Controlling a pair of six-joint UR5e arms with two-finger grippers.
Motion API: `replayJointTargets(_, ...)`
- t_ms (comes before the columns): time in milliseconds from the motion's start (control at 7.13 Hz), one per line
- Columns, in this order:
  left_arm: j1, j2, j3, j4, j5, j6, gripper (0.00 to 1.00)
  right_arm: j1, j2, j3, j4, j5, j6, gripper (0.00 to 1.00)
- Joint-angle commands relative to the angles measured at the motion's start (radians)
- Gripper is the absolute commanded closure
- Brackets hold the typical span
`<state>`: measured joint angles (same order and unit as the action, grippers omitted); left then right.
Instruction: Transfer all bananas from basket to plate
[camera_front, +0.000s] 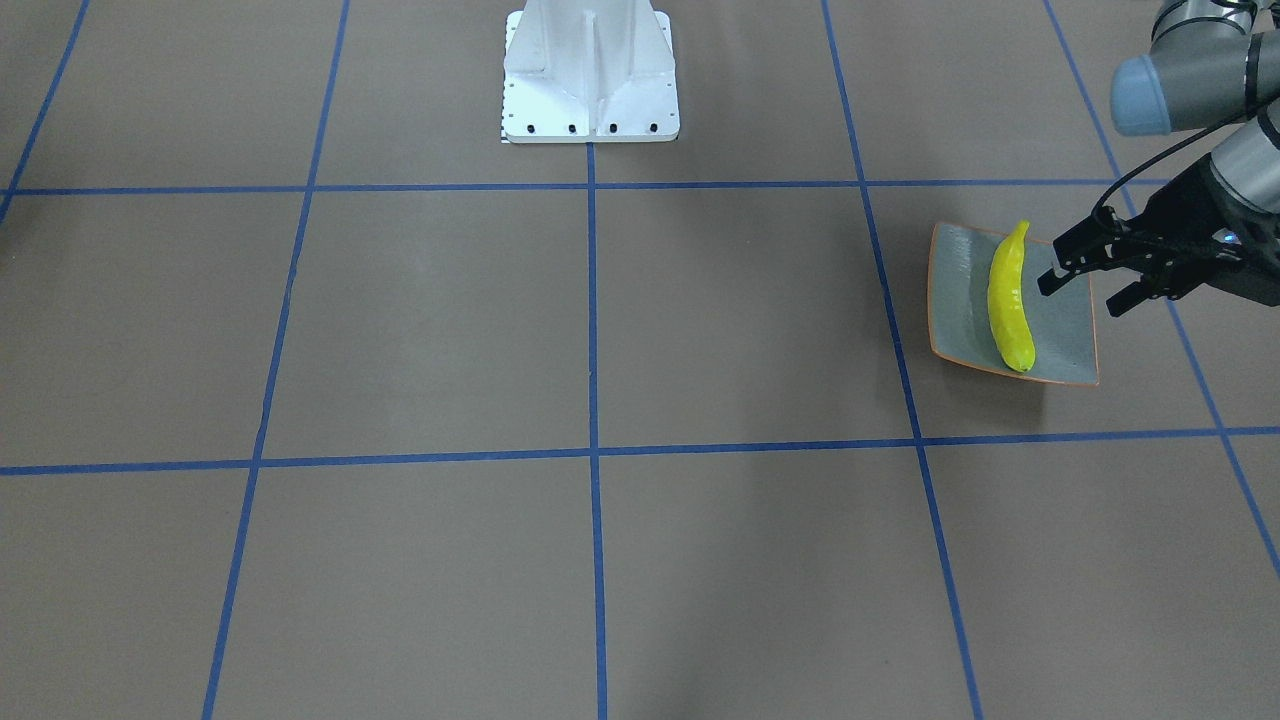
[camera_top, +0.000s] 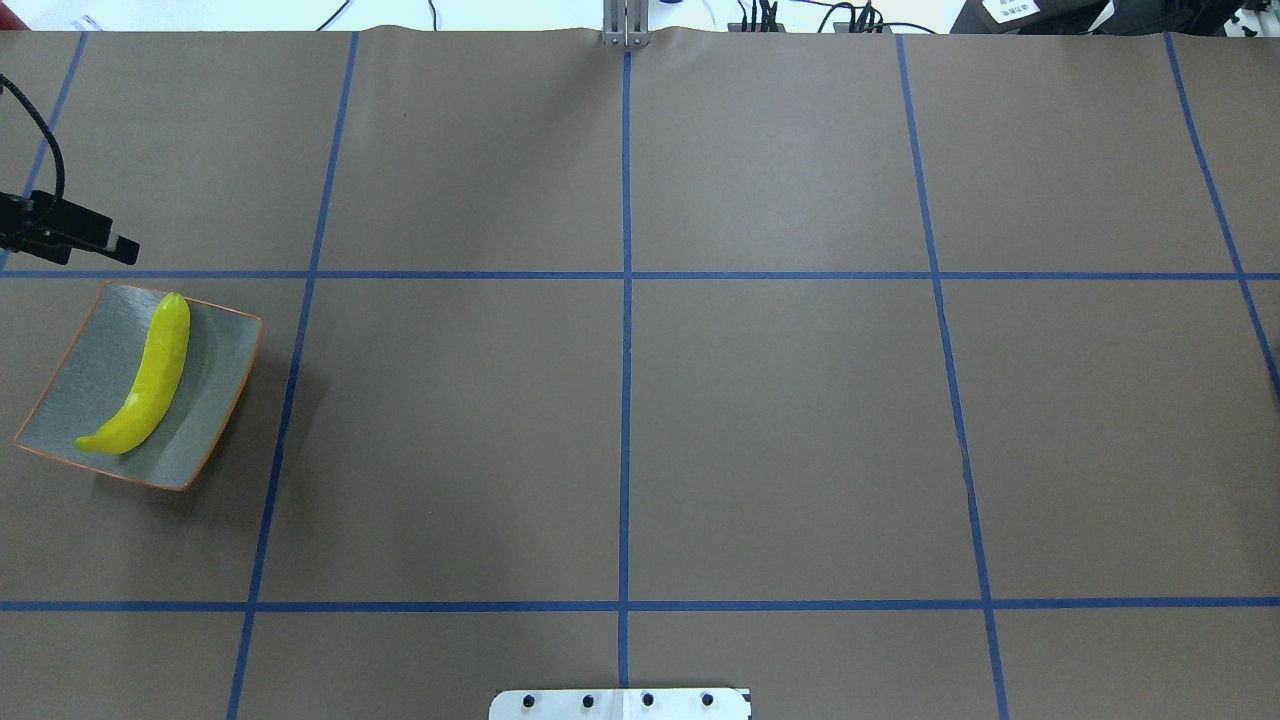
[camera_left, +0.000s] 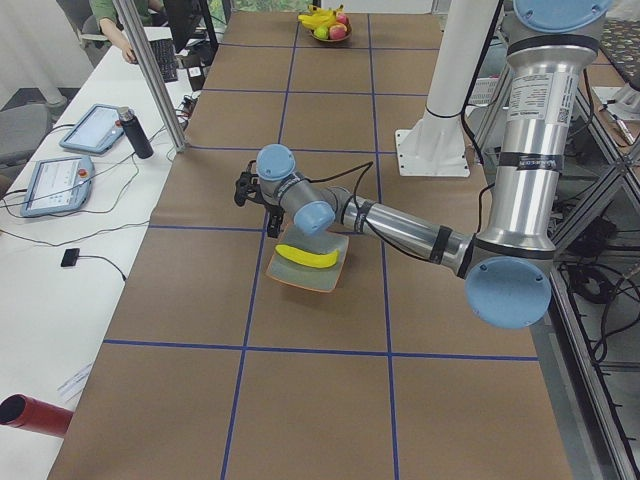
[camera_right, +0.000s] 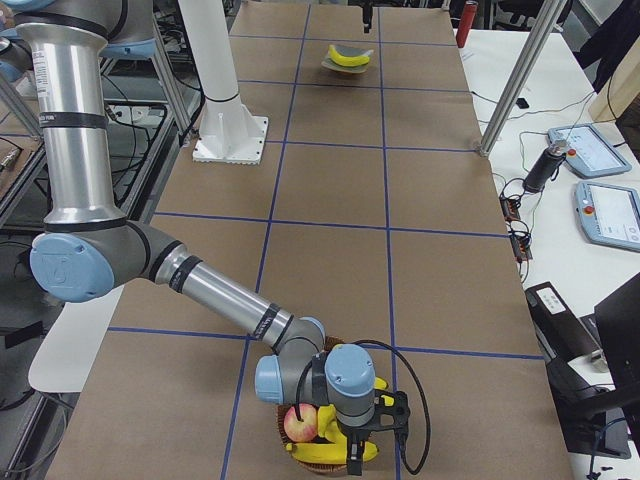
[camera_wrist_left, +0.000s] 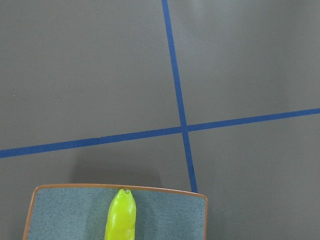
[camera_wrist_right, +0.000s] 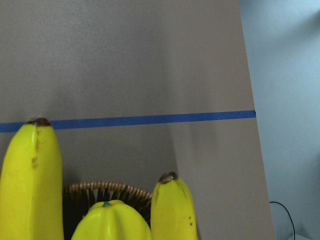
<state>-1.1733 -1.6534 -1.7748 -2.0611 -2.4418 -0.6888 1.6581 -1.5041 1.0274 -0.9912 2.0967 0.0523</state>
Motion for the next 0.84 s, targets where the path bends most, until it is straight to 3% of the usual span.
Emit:
replayJointTargets(0, 0.003, 0.000, 0.001, -0.001, 0.001, 0.000, 0.00, -0.021, 0.045, -0.056, 0.000, -0.021, -0.006, 0.00)
replayJointTargets(701, 0.003, -0.002, 0.001, -0.004, 0.001, 0.000, 0.00, -0.031, 0.047, -0.095, 0.000, -0.055, -0.008, 0.04)
